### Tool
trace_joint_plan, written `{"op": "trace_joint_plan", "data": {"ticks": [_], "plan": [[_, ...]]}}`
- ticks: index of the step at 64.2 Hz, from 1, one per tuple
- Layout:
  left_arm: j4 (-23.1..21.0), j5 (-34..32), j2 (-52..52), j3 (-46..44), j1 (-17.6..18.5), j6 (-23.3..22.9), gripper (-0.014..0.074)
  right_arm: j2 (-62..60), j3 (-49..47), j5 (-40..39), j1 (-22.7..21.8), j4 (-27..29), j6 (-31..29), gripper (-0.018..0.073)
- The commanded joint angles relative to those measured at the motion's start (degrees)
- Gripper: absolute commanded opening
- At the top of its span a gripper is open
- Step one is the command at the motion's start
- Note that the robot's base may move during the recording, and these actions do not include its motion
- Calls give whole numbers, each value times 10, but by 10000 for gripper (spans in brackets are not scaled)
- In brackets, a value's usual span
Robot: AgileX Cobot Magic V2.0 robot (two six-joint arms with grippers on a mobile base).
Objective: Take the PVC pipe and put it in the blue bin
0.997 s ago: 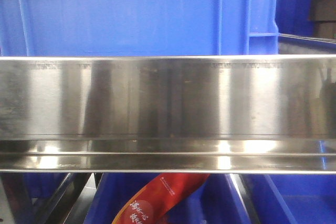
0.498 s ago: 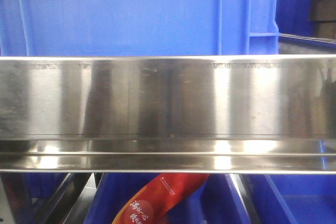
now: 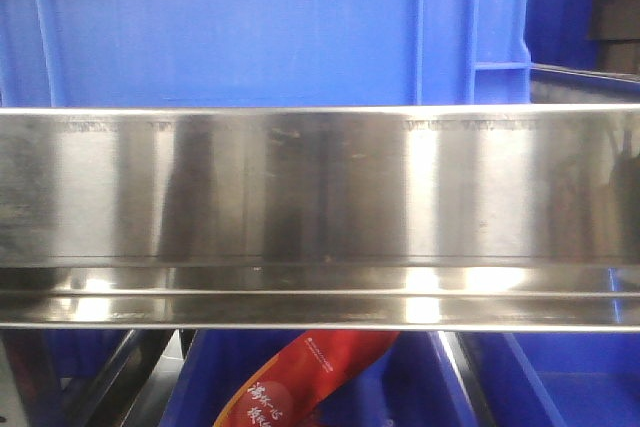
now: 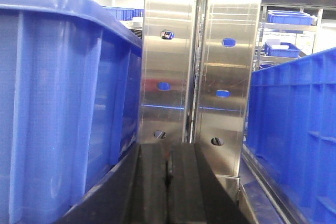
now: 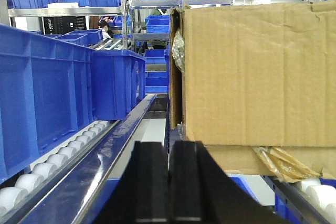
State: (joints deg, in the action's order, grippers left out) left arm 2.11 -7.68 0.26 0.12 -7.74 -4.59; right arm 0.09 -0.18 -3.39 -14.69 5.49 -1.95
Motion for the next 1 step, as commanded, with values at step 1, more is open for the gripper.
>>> {"op": "trace_joint_plan", "data": {"ticks": [1], "plan": [[-3,-11,-3,-1,-1,0,-111,-1,2,-19,0,2,-1,-169]]}}
